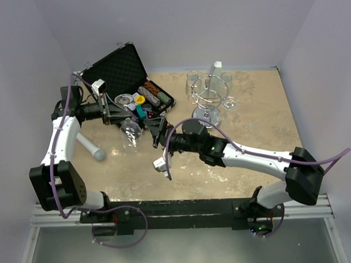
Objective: Take the wine glass off the wine glass rack
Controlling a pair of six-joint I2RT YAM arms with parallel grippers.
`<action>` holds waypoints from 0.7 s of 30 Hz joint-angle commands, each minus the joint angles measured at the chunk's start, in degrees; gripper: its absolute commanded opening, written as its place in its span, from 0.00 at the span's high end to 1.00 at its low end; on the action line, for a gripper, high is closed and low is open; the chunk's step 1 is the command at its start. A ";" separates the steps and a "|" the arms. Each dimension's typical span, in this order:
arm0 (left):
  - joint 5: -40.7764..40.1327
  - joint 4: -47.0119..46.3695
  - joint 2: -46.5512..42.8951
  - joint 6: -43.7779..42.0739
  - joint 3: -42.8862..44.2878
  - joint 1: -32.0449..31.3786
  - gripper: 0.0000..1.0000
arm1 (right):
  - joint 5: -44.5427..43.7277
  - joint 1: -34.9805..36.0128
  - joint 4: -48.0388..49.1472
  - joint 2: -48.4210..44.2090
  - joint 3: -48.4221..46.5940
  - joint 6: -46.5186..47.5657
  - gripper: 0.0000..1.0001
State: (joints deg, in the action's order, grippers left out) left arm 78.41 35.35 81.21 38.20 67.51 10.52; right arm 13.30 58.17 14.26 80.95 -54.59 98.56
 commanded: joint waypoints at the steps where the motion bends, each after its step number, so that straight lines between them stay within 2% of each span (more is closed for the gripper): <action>1: 2.98 1.91 -2.02 -0.93 -0.53 0.29 1.00 | 6.03 0.10 6.38 0.00 -2.10 6.02 0.01; 4: 2.19 1.91 -1.41 -0.84 -0.27 0.20 1.00 | 8.05 0.10 6.31 1.66 -4.20 6.46 0.01; 9: 1.74 3.66 0.00 -1.89 1.31 0.29 1.00 | 11.57 0.19 0.07 5.62 -9.30 11.90 0.01; 21: -0.98 6.48 2.11 -3.83 2.37 0.20 1.00 | 16.67 0.63 -9.69 9.93 -14.14 22.19 0.01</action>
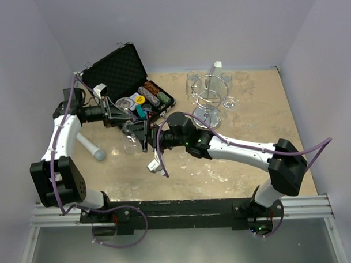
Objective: Take the wine glass off the wine glass rack
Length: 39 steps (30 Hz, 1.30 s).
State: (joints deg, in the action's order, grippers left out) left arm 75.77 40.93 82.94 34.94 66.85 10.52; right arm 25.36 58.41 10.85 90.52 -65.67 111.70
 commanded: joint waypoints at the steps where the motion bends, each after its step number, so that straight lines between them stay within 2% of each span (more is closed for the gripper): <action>1: 1.75 0.91 0.73 -0.40 3.11 0.29 1.00 | 4.95 0.39 -6.80 0.62 -3.41 9.67 0.02; 6: 1.66 1.26 1.53 -1.10 4.08 0.02 1.00 | 6.10 0.47 -7.86 2.11 -4.56 12.04 0.03; 14: 1.23 1.61 1.52 -1.54 3.46 -1.65 1.00 | 8.56 0.47 1.27 2.29 -1.66 13.19 0.12; 19: 0.96 1.52 2.05 -1.54 3.99 -1.82 1.00 | 10.05 0.47 1.98 2.12 -1.22 13.98 0.16; 25: 0.52 1.00 3.28 -1.45 4.87 -1.91 1.00 | 9.53 0.47 3.56 1.59 -0.52 12.15 0.28; 28: 0.00 0.03 3.37 -0.84 5.39 -1.82 0.71 | 8.04 0.47 6.46 1.15 -0.33 7.15 0.34; 29: 0.08 -0.58 3.37 -0.31 5.40 -1.91 0.64 | 7.16 0.47 6.90 0.98 -0.68 5.13 0.36; 31: 0.26 -1.29 3.37 0.39 5.66 -1.65 0.55 | 5.49 0.47 7.77 0.63 -1.13 1.44 0.38; 34: 0.43 -2.60 3.02 1.53 5.31 -1.30 0.47 | 3.12 0.47 10.15 -0.95 -0.52 -4.28 0.41; 35: 0.26 -2.52 3.02 1.80 5.13 -1.21 0.40 | 2.85 0.47 10.59 -1.66 -0.16 -5.69 0.42; 36: 0.26 -2.87 2.93 2.06 4.87 -1.03 0.33 | 2.41 0.47 11.29 -2.53 0.45 -7.18 0.43; 38: 0.43 -3.05 2.93 2.33 4.52 -0.68 0.01 | 0.66 0.47 12.78 -3.68 1.77 -10.00 0.45; 39: 0.35 -3.05 3.02 2.33 4.60 -0.42 0.00 | -0.13 0.47 13.57 -4.29 2.29 -11.66 0.46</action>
State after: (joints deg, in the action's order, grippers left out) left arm 74.76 39.40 86.41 35.33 70.19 9.04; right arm 28.21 58.78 15.75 91.81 -64.45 106.02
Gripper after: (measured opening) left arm 0.881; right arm 0.813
